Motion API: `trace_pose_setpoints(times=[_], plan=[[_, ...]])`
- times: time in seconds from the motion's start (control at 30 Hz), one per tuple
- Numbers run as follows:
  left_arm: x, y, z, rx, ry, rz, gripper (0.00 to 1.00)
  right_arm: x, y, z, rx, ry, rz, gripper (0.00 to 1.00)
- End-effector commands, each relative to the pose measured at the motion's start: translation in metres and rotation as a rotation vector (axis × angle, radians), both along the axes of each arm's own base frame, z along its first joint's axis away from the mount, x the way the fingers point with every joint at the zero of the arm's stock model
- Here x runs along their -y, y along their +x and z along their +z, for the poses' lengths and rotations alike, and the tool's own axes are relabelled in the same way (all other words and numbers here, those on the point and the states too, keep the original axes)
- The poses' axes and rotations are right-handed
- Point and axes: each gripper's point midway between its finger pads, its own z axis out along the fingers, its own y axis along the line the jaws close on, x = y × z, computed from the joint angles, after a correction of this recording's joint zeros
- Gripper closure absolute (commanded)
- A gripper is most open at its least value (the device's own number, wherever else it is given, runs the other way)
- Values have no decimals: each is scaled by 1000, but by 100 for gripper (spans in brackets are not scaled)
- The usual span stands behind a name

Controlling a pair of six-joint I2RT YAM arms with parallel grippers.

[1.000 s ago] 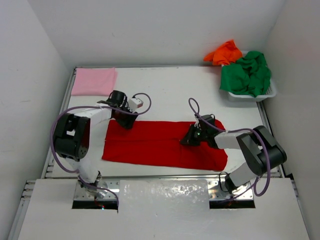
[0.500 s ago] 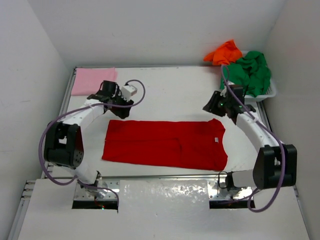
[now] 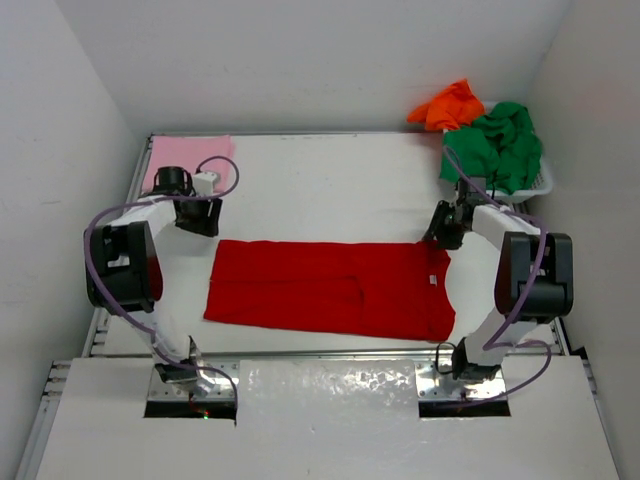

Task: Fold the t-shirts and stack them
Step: Fold the other side of the tshirt into a rectangle

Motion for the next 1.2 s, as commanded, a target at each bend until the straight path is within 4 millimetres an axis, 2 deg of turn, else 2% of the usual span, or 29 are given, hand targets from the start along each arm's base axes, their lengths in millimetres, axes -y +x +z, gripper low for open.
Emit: trace_pose_setpoints(times=[0.0,0.07,0.17,0.2,0.3,0.43,0.53,0.57,0.6,0.7,0.77,0.83,0.87,1.03,1.17], plan=[[10,1,-6,11,-82,-36,44,-11,21,15,87,45,41,58],[18,-1,-7,15,-119,-65,43,-12,19,12,88,50,37,59],[26,-1,-6,24,-158,-89,43,-9,18,3,70,36,30,68],[28,-2,-6,21,-169,-94,43,-7,17,1,61,29,28,74],[38,-7,-7,0,-225,-128,43,-5,13,-4,44,13,22,85],[42,-17,-15,-24,-240,-138,45,-2,8,-6,37,-5,16,94],[45,-31,-29,-86,-256,-146,68,1,5,-2,48,-24,10,99],[46,-37,-34,-113,-263,-149,88,4,6,0,59,-34,1,100],[47,-42,-36,-122,-266,-145,100,6,4,0,57,-37,-6,100],[46,-44,-35,-100,-253,-135,100,10,-4,-4,41,-41,-30,100],[37,-41,-33,-72,-206,-93,100,18,-5,-1,67,-44,-73,100],[31,-39,-31,-47,-187,-76,100,22,-14,-7,71,-41,-104,100],[29,-39,-31,-43,-176,-68,100,24,-10,-3,108,-36,-119,100],[28,-42,-32,-42,-171,-75,100,15,-4,-9,117,16,-76,100],[25,-41,-29,-30,-151,-76,100,19,4,-9,126,-12,-53,100]])
